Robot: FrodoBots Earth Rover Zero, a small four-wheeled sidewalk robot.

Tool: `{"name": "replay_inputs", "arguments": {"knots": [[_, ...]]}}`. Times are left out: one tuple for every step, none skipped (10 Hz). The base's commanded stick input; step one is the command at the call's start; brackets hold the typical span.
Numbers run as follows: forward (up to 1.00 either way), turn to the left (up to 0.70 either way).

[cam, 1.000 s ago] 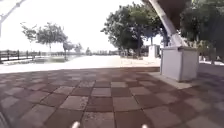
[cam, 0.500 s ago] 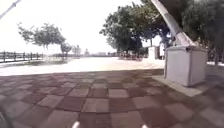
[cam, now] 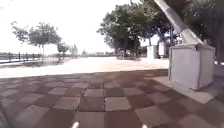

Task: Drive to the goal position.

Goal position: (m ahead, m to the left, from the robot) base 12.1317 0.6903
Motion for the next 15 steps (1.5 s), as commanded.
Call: {"name": "replay_inputs", "arguments": {"knots": [[0.70,0.00],[0.70,0.00],[0.70,0.00],[0.70,0.00],[0.70,0.00],[0.70,0.00],[0.70,0.00],[0.70,0.00],[0.70,0.00],[0.70,0.00],[0.70,0.00],[0.70,0.00],[0.70,0.00],[0.70,0.00],[0.70,0.00]]}}
